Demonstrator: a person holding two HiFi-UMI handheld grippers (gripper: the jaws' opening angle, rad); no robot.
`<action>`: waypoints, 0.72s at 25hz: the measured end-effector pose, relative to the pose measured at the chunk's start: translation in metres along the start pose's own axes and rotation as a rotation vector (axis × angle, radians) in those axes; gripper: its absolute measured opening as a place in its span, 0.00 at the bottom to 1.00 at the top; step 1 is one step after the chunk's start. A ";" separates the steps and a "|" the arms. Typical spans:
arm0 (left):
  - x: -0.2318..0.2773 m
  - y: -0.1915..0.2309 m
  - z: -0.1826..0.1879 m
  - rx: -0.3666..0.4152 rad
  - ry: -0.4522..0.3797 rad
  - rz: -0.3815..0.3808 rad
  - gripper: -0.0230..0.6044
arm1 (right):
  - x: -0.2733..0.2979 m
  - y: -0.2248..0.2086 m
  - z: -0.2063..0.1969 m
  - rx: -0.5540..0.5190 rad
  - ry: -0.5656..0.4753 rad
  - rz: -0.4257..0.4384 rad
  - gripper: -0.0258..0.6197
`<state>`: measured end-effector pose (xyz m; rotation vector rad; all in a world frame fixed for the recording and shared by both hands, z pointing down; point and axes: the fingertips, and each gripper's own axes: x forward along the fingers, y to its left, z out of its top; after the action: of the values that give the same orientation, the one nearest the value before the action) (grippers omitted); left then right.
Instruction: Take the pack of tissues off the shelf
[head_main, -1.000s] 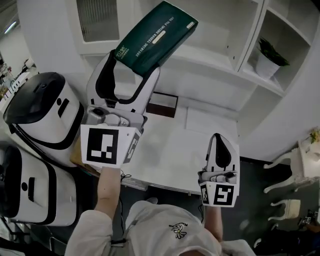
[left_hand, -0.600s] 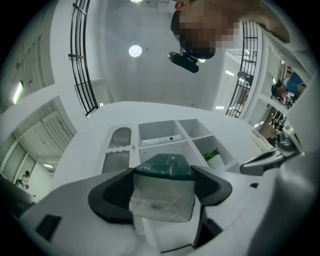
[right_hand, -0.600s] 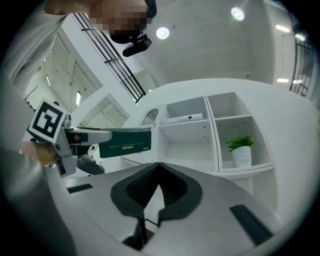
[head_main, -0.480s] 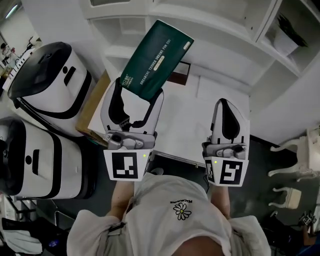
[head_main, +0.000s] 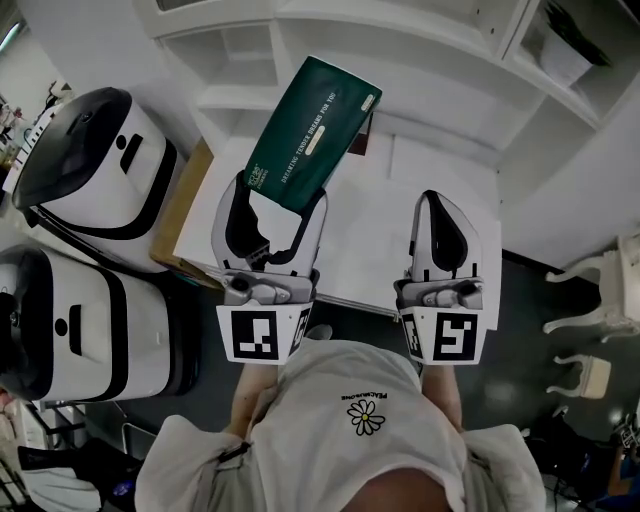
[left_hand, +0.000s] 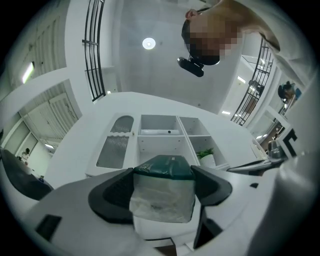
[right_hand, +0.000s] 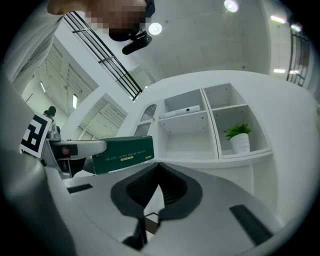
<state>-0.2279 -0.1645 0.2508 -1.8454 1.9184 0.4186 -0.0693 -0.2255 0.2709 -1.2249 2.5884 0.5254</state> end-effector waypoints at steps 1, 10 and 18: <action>0.000 -0.001 0.001 -0.001 -0.002 -0.003 0.61 | 0.000 -0.001 -0.001 0.008 0.002 -0.005 0.04; 0.000 -0.003 0.005 0.001 -0.017 -0.029 0.61 | -0.001 -0.003 -0.002 0.019 0.005 -0.026 0.04; 0.005 -0.005 0.009 -0.006 -0.037 -0.039 0.61 | -0.005 -0.008 -0.001 0.002 0.005 -0.044 0.04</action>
<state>-0.2224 -0.1644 0.2415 -1.8629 1.8553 0.4430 -0.0604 -0.2276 0.2719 -1.2806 2.5596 0.5110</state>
